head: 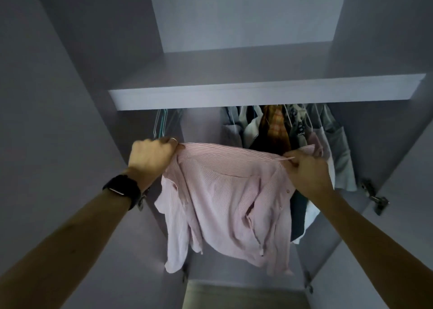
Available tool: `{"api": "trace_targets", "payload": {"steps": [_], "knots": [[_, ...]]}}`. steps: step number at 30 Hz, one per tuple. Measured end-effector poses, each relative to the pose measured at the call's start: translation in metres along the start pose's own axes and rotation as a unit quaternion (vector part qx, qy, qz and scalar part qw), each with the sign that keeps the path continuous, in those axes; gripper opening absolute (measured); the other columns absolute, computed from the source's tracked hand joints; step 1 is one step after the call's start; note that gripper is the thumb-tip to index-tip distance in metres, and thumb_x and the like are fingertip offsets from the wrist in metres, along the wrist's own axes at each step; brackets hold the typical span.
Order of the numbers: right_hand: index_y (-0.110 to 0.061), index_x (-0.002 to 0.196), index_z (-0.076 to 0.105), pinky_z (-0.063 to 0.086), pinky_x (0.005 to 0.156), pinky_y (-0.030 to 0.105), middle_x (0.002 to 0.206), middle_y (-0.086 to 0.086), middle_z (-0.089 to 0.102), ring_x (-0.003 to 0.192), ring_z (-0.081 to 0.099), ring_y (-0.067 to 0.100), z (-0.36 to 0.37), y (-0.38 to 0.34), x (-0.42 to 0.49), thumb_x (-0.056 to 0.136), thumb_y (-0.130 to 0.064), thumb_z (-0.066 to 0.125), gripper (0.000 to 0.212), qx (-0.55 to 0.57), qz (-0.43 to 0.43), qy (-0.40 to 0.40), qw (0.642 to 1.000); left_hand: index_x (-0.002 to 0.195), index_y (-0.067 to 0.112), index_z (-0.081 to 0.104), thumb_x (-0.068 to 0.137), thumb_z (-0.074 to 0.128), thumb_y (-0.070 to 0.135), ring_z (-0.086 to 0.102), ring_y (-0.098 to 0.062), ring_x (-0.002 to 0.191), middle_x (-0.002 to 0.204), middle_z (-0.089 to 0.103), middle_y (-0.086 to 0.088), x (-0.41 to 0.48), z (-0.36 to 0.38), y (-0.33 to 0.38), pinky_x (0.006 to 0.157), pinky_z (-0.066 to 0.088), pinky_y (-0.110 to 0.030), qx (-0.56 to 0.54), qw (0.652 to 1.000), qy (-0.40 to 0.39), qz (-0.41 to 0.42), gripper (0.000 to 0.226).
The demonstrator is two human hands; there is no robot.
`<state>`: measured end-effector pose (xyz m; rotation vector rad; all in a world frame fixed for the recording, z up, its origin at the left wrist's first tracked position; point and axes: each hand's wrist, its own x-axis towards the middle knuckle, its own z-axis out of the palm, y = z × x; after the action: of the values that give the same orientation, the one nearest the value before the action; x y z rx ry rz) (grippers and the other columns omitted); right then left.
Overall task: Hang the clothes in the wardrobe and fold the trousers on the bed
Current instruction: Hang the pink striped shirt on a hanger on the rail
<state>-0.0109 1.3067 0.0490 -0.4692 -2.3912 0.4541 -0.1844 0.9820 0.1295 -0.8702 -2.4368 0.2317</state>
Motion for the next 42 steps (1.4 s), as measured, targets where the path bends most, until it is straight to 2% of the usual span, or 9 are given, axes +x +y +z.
{"api": "trace_targets", "payload": {"steps": [7, 11, 15, 18, 23, 28, 32, 36, 42], "knots": [[-0.030, 0.105, 0.073, 0.045, 0.070, 0.032, 0.105, 0.000, 0.067, 0.094, 0.068, 0.024, 0.012, -0.026, 0.020, 0.100, -0.055, 0.045, 0.038, -0.246, 0.029, -0.164, 0.955, 0.125, 0.029, 0.057, 0.106, 0.043, 0.031, 0.070, -0.023, 0.100, 0.117, 0.067, 0.006, -0.002, -0.006, -0.010, 0.070, 0.044, -0.030, 0.121, 0.980, -0.138, 0.082, 0.024], [-0.019, 0.097, 0.074, 0.044, 0.066, 0.034, 0.114, 0.009, 0.059, 0.088, 0.066, 0.034, 0.017, -0.036, 0.018, 0.098, -0.039, 0.058, 0.025, -0.137, 0.013, -0.023, 0.990, 0.117, 0.020, 0.059, 0.102, 0.050, 0.032, 0.069, -0.034, 0.090, 0.106, 0.069, -0.002, -0.008, -0.001, -0.022, 0.064, 0.051, -0.039, -0.051, 0.993, 0.013, -0.108, 0.021], [-0.021, 0.085, 0.065, 0.039, 0.063, 0.030, 0.079, 0.005, 0.065, 0.078, 0.066, 0.032, 0.023, -0.045, 0.019, 0.099, -0.038, 0.057, 0.024, -0.082, 0.022, -0.110, 0.990, 0.119, 0.025, 0.058, 0.101, 0.044, 0.033, 0.067, -0.036, 0.098, 0.109, 0.069, -0.008, -0.033, 0.030, -0.028, 0.077, 0.052, -0.039, -0.081, 0.978, -0.118, -0.152, 0.024], [-0.017, 0.084, 0.071, 0.045, 0.061, 0.029, 0.074, 0.000, 0.069, 0.072, 0.065, 0.021, 0.032, -0.056, 0.008, 0.097, -0.033, 0.064, 0.022, 0.032, 0.002, -0.169, 0.985, 0.106, 0.026, 0.067, 0.100, 0.048, 0.043, 0.067, -0.032, 0.094, 0.097, 0.071, -0.007, -0.041, 0.039, -0.031, 0.080, 0.054, -0.036, -0.288, 0.919, -0.159, -0.217, 0.026], [-0.014, 0.094, 0.078, 0.050, 0.069, 0.016, 0.084, -0.006, 0.075, 0.076, 0.066, 0.007, 0.042, -0.093, 0.007, 0.093, -0.024, 0.070, 0.013, 0.169, -0.064, -0.154, 0.972, 0.097, 0.032, 0.073, 0.096, 0.062, 0.046, 0.070, -0.010, 0.077, 0.086, 0.074, 0.011, -0.035, 0.023, 0.000, 0.074, 0.055, -0.026, -0.466, 0.867, -0.051, -0.171, 0.018], [-0.013, 0.067, 0.069, 0.046, 0.060, 0.018, 0.061, -0.005, 0.065, 0.059, 0.060, 0.007, 0.051, -0.137, 0.024, 0.088, -0.033, 0.073, 0.029, 0.215, -0.079, -0.173, 0.958, 0.089, 0.031, 0.079, 0.089, 0.073, 0.041, 0.066, 0.009, 0.071, 0.071, 0.068, 0.032, -0.026, 0.010, 0.021, 0.065, 0.043, -0.002, -0.560, 0.807, -0.044, -0.184, 0.012], [-0.027, 0.059, 0.068, 0.040, 0.056, 0.015, 0.055, -0.012, 0.062, 0.054, 0.054, -0.004, 0.063, -0.158, 0.033, 0.085, -0.026, 0.078, 0.028, 0.264, -0.047, -0.183, 0.946, 0.100, 0.031, 0.080, 0.087, 0.074, 0.046, 0.067, 0.006, 0.072, 0.078, 0.073, 0.025, -0.036, 0.011, 0.021, 0.066, 0.045, -0.005, -0.622, 0.756, -0.070, -0.192, 0.021], [-0.024, 0.081, 0.081, 0.055, 0.068, 0.031, 0.076, -0.003, 0.076, 0.072, 0.071, 0.017, 0.071, -0.163, 0.037, 0.084, -0.022, 0.081, 0.004, 0.335, -0.025, -0.263, 0.904, 0.095, 0.037, 0.069, 0.077, 0.083, 0.047, 0.066, 0.002, 0.075, 0.082, 0.071, 0.022, -0.048, 0.014, 0.014, 0.066, 0.050, -0.011, -0.545, 0.817, -0.095, -0.163, 0.025], [-0.030, 0.089, 0.081, 0.050, 0.066, 0.015, 0.079, -0.018, 0.075, 0.072, 0.068, -0.002, 0.082, -0.172, 0.045, 0.084, -0.027, 0.082, 0.006, 0.260, -0.100, -0.322, 0.905, 0.115, 0.038, 0.065, 0.094, 0.056, 0.049, 0.066, -0.018, 0.097, 0.110, 0.067, 0.013, -0.059, 0.024, -0.002, 0.078, 0.050, -0.031, -0.317, 0.942, -0.043, -0.105, 0.025]]}}
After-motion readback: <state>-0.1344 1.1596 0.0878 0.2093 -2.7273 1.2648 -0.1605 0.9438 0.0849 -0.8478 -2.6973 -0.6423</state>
